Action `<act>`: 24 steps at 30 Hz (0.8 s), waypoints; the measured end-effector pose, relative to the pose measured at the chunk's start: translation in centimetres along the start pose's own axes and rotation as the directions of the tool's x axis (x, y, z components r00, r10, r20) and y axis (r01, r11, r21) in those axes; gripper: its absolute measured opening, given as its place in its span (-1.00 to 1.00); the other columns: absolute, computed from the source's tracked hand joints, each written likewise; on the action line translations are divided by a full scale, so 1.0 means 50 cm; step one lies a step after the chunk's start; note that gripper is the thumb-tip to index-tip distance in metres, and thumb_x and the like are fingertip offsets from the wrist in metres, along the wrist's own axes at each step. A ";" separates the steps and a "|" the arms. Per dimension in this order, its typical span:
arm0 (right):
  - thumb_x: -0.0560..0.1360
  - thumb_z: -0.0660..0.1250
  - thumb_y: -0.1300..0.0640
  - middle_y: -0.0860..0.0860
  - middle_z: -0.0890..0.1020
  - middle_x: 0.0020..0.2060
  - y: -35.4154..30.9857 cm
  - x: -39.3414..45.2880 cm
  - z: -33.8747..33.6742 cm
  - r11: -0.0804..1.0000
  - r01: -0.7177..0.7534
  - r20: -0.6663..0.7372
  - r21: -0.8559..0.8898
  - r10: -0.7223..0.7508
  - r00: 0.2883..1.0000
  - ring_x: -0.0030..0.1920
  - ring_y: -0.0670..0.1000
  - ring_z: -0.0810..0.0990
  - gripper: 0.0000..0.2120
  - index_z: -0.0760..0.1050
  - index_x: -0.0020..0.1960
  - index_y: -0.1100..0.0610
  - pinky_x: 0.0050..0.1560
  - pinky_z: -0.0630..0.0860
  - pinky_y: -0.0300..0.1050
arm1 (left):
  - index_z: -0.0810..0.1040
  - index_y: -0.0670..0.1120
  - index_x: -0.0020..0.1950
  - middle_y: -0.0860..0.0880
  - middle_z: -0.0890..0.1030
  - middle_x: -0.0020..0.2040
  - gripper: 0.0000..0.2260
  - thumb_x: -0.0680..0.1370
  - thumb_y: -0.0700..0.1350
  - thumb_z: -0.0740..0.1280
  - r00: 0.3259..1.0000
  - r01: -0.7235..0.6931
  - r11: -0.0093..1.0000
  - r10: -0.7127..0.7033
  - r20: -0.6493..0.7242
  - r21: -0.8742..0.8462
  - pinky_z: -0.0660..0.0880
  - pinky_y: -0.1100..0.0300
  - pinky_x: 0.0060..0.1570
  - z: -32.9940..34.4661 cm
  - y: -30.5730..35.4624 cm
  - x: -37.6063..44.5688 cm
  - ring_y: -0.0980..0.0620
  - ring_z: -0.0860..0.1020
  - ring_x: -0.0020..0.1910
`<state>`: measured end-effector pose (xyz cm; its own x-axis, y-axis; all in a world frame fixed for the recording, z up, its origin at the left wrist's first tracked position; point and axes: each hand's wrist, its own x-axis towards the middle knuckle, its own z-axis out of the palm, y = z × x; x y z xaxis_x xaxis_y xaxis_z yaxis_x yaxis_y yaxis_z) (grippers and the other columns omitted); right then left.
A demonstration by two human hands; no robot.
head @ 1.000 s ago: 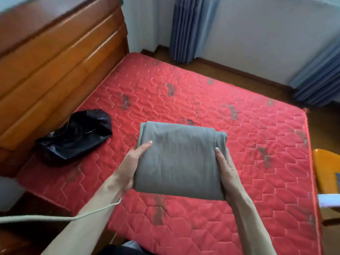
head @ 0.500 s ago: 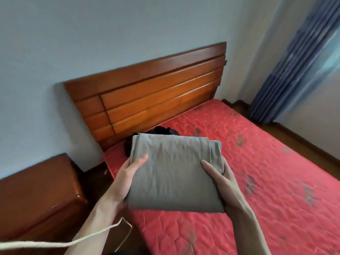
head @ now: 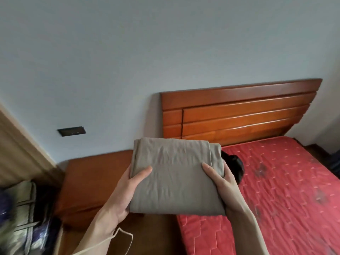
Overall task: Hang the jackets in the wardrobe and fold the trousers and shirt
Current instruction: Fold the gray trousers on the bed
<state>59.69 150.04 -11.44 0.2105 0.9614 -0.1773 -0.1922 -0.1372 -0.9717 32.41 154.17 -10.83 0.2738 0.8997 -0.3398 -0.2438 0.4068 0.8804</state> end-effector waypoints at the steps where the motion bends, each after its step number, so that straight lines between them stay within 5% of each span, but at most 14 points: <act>1: 0.48 0.58 -0.09 0.02 0.72 0.22 0.006 0.014 0.034 1.000 -0.007 0.029 -0.007 0.007 1.000 0.21 0.09 0.71 -0.54 0.57 0.33 -0.10 0.22 0.62 0.13 | 0.67 0.16 0.22 -0.09 0.72 0.23 -0.55 0.35 0.15 0.61 0.999 -0.021 1.000 0.021 -0.031 -0.005 0.67 -0.03 0.00 -0.034 0.003 -0.002 -0.14 0.71 0.18; 12: 0.36 0.58 -0.29 -0.07 0.72 0.20 0.046 0.137 0.350 0.994 -0.043 0.267 -0.098 0.068 0.961 0.19 0.01 0.72 -0.40 0.55 0.34 -0.19 0.28 0.59 0.15 | 0.70 0.24 0.12 -0.08 0.74 0.13 -0.53 0.24 0.16 0.68 0.946 -0.176 0.974 0.127 -0.299 -0.144 0.69 0.02 -0.15 -0.318 0.054 -0.033 -0.12 0.74 0.07; 18: 0.36 0.59 -0.27 -0.04 0.74 0.14 0.032 0.210 0.489 0.990 -0.066 0.383 -0.124 0.109 0.917 0.14 0.04 0.74 -0.57 0.63 0.19 -0.23 0.17 0.62 0.10 | 0.60 0.22 0.33 -0.07 0.73 0.16 -0.30 0.21 0.17 0.69 0.884 -0.248 0.956 0.156 -0.440 -0.158 0.68 -0.03 -0.13 -0.415 0.085 -0.026 -0.13 0.73 0.09; 24: 0.40 0.56 -0.21 -0.03 0.78 0.02 0.034 0.325 0.638 0.976 -0.023 0.414 -0.219 0.115 0.903 0.01 0.00 0.77 -0.57 0.66 0.16 -0.01 0.05 0.66 0.00 | 0.70 0.28 0.05 -0.05 0.75 0.09 -0.39 0.04 0.22 0.75 0.823 -0.319 0.928 0.172 -0.541 -0.191 0.68 0.01 -0.20 -0.504 0.131 0.021 -0.11 0.75 0.03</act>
<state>32.19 173.04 -10.98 -0.2291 0.9512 -0.2069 0.0173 -0.2086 -0.9779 7.63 161.77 -13.74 -0.3200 0.8961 -0.3076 -0.4915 0.1205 0.8625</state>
